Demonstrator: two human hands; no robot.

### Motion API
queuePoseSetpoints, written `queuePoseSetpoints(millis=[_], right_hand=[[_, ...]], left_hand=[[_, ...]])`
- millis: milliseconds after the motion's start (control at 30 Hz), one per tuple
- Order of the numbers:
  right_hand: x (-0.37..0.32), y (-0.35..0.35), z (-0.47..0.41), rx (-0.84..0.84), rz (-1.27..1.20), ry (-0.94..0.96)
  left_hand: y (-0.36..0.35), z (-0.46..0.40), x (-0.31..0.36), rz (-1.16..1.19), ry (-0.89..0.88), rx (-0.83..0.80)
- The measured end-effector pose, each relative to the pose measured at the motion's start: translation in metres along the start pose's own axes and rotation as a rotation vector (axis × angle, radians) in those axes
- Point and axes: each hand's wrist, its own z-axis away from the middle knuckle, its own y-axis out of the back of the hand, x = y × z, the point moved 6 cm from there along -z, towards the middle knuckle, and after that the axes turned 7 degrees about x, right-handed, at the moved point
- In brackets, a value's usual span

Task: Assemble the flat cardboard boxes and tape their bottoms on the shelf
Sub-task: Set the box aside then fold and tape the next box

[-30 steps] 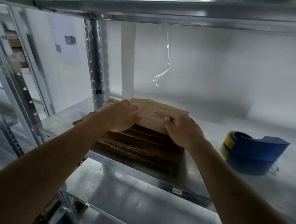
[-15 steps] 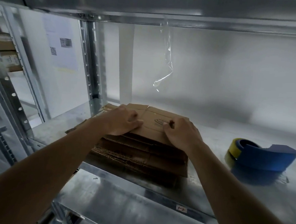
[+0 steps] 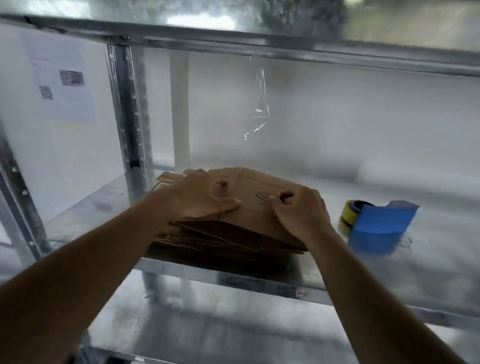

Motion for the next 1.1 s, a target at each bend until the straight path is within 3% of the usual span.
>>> queuePoseSetpoints(millis=[400,600,900,1100], right_hand=[[0.033,0.057,0.093,0.138,-0.189,-0.187],[0.044,0.107,0.108,0.237,-0.346,-0.193],[0.095,0.186,0.114,0.373,-0.659,-0.226],[0.126,0.231,0.121,0.424,-0.940,-0.121]], left_hand=[[-0.005,0.050,0.040,0.054,-0.119,-0.050],[0.002,0.058,0.100,0.305,-0.244,-0.005],[0.000,0.078,0.207,0.557,-0.561,0.035],[-0.020,0.079,0.262,0.616,-0.786,0.213]])
